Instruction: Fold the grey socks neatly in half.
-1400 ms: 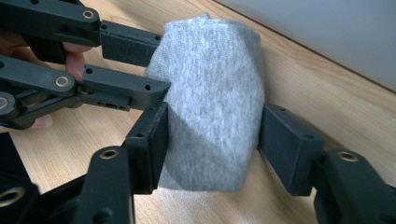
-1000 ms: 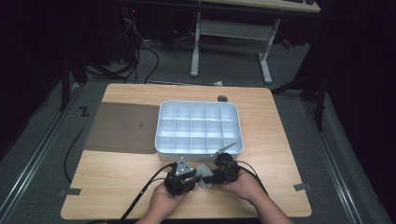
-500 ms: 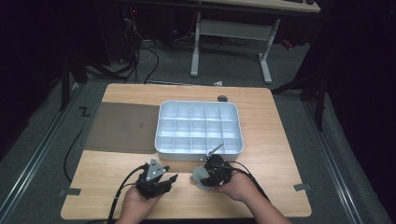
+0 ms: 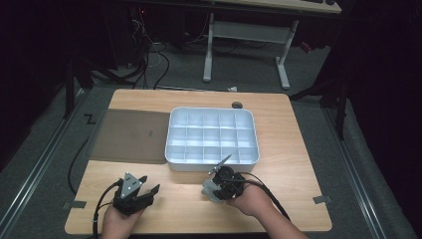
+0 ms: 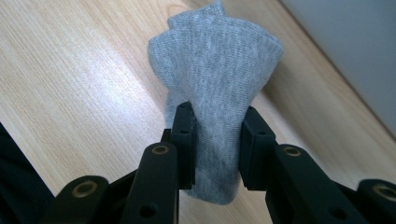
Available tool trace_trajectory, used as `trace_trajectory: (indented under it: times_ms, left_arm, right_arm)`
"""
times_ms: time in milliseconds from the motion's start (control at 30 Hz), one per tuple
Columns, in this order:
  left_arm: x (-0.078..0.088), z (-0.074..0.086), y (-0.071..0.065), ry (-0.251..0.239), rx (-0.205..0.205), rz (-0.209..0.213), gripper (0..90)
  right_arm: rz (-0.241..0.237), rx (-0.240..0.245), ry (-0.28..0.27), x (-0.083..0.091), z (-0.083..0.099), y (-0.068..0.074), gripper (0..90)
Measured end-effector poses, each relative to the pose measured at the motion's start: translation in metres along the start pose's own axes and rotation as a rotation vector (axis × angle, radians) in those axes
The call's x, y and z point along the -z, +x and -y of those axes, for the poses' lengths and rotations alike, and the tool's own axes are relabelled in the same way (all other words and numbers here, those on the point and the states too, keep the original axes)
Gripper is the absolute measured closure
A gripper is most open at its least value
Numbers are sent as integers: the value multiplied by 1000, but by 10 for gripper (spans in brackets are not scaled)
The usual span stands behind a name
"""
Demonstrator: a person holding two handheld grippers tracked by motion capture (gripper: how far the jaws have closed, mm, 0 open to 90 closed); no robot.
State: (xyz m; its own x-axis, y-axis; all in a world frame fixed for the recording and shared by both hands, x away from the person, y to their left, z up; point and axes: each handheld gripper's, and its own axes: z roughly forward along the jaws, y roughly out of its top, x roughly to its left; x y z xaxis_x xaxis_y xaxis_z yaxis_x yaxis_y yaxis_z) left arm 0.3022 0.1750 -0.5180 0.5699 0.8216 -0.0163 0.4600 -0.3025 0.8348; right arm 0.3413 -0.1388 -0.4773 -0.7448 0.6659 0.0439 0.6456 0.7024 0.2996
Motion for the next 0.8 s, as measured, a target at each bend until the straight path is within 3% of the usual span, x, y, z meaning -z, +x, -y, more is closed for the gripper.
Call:
trace_trajectory:
  times_ms: [333,500,633,800]
  left_arm:
    - [5,4,8,-25,31,-30,428]
    - [5,5,9,-26,27,-35,427]
    - [4,7,11,-14,36,-14,431]
    - [8,8,14,-25,42,-16,429]
  right_arm:
    - [120,-1,22,29,7,-15,728]
    - [152,-17,21,49,13,-25,727]
    - [175,-32,37,63,17,-34,727]
    - [183,-63,50,73,20,-42,727]
